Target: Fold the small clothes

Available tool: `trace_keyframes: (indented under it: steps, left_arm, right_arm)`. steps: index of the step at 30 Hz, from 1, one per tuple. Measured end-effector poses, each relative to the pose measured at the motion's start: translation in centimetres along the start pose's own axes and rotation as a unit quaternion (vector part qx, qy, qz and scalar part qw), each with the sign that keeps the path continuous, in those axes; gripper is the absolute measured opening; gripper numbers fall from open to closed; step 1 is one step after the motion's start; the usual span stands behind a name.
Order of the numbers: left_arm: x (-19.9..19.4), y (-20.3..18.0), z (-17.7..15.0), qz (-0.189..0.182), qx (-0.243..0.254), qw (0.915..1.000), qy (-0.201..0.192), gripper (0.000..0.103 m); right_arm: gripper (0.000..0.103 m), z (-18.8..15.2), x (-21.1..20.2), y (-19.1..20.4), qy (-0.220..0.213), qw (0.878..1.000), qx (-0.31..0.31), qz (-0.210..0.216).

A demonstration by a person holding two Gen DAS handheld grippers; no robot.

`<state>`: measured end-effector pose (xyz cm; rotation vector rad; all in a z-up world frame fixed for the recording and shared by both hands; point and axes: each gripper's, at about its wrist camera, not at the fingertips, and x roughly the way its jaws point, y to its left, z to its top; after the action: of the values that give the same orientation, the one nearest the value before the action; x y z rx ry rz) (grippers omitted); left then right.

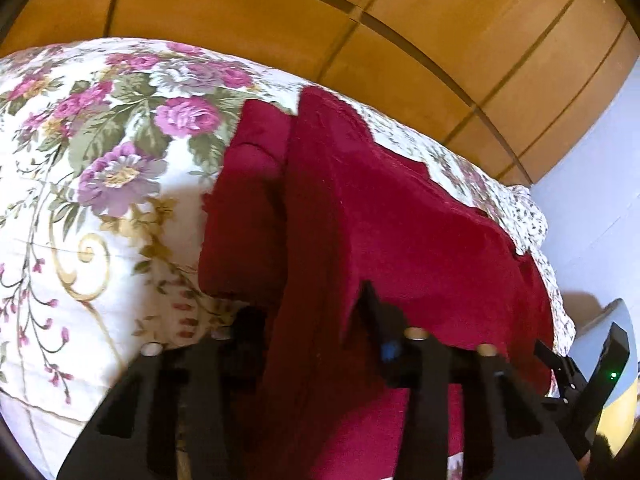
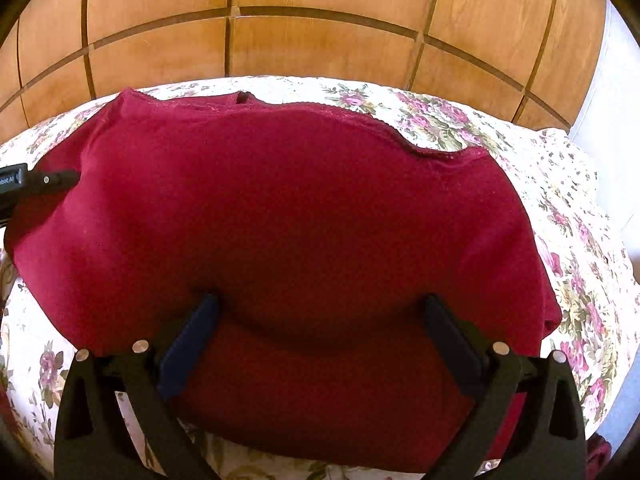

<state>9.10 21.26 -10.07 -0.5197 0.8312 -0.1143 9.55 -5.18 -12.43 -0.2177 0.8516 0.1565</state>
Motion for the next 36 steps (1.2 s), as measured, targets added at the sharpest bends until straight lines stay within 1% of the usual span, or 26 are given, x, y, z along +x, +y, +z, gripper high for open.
trace_keyframes:
  steps: [2, 5, 7, 11, 16, 22, 25, 28, 31, 34, 36]
  left_arm:
    - [-0.4, -0.5, 0.1, 0.000, -0.001, 1.0000, -0.006, 0.024]
    - [-1.2, -1.7, 0.4, 0.001, 0.006, 0.9998, -0.021, 0.021]
    - [-2.0, -3.0, 0.6, 0.001, 0.027, 0.9990, -0.035, 0.020]
    - [-3.4, -5.3, 1.3, -0.016, 0.056, 0.9968, -0.055, 0.020]
    - [-4.2, -7.2, 1.9, -0.031, 0.067, 0.9953, -0.062, 0.019]
    - [-5.0, -8.6, 2.2, -0.052, 0.072, 0.9937, -0.068, 0.019]
    - [-5.2, -9.5, 2.5, -0.058, 0.082, 0.9924, -0.072, 0.019]
    - [-5.3, -9.9, 2.6, -0.066, 0.081, 0.9919, -0.072, 0.019]
    - [-5.2, -10.6, 2.7, -0.071, 0.087, 0.9910, -0.073, 0.019]
    - [-5.1, -11.4, 2.5, -0.074, 0.098, 0.9898, -0.073, 0.019]
    - [-4.9, -11.9, 2.5, -0.078, 0.103, 0.9890, -0.072, 0.019]
  right_arm:
    - [0.101, 0.0, 0.0, 0.0, 0.002, 1.000, 0.000, 0.000]
    - [0.101, 0.2, -0.1, 0.0, 0.006, 1.000, 0.000, 0.000]
    - [0.101, 0.2, -0.1, 0.0, 0.009, 1.000, 0.000, -0.001]
    - [0.101, 0.3, -0.1, 0.0, 0.010, 1.000, 0.004, 0.001]
    - [0.101, 0.3, -0.1, -0.2, 0.014, 1.000, 0.008, 0.003]
    - [0.101, 0.4, 0.0, -0.5, 0.026, 1.000, 0.012, 0.011]
    - [0.101, 1.0, -0.6, -1.8, 0.030, 0.998, 0.038, 0.036]
    - [0.101, 1.3, -1.2, -3.2, 0.017, 0.996, 0.076, 0.038]
    - [0.101, 1.7, -1.8, -4.8, 0.010, 0.994, 0.107, 0.029]
    - [0.101, 2.0, -1.9, -6.5, 0.014, 0.992, 0.128, -0.002]
    - [0.101, 2.0, -1.7, -7.9, 0.021, 0.988, 0.152, -0.004]
